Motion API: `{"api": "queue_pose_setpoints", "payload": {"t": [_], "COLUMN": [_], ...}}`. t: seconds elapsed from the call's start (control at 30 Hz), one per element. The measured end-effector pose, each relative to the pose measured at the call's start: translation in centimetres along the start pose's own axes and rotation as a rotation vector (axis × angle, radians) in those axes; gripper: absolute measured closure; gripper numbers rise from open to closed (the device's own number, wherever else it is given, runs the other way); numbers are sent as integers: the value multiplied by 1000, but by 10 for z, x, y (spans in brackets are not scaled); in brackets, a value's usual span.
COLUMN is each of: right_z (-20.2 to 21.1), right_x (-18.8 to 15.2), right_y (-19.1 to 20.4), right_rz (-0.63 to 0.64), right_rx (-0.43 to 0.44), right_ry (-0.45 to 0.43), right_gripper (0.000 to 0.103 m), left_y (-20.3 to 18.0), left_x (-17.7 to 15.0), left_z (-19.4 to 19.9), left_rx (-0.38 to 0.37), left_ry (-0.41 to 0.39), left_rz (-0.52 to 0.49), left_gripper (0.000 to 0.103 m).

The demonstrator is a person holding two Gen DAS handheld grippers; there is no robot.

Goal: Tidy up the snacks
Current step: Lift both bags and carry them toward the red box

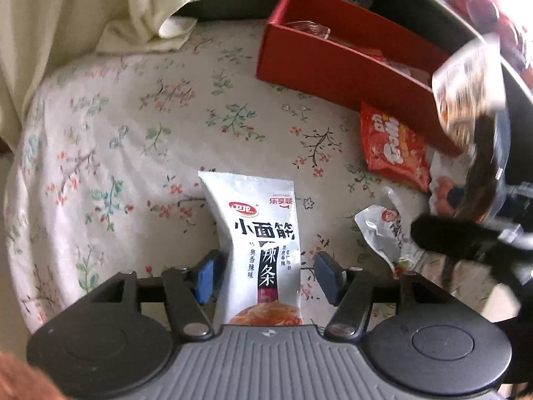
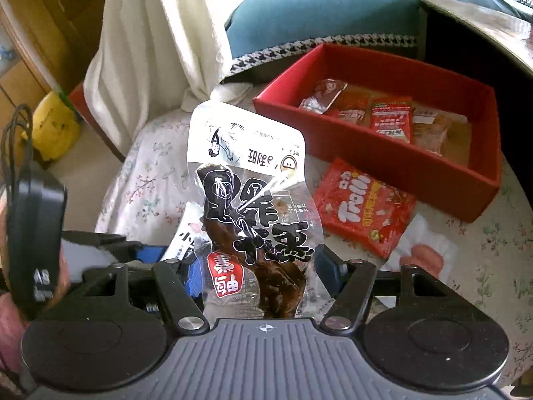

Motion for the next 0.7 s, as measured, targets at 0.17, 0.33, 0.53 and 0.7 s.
{"api": "queue_pose_setpoints", "payload": {"t": [0.17, 0.33, 0.53, 0.7], "right_z": [12, 23, 32, 40], "right_x": [4, 16, 30, 49], "right_y": [-8, -16, -25, -33], "right_rz": [-17, -28, -38, -41], "right_rx": [-5, -11, -27, -44], "right_ry": [-37, -88, -126, -165], "right_gripper": [31, 31, 31, 31], "left_y": [-8, -4, -1, -5], "left_x": [-4, 10, 29, 46], "left_z": [2, 13, 30, 44], "left_rx": [87, 72, 16, -54], "left_ry": [-24, -51, -113, -153], "left_rz": [-69, -16, 59, 108], "left_gripper": [67, 71, 72, 72]}}
Point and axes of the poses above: each gripper's, at about its wrist camera, not at the fingertips, and z roughly against the way its jaws point, y to its left, x to its top, the point moved 6 cm from there along -z, roughly the way its jaws point, and after that the axes turned 6 degrees about x, right-handed, at the moved point
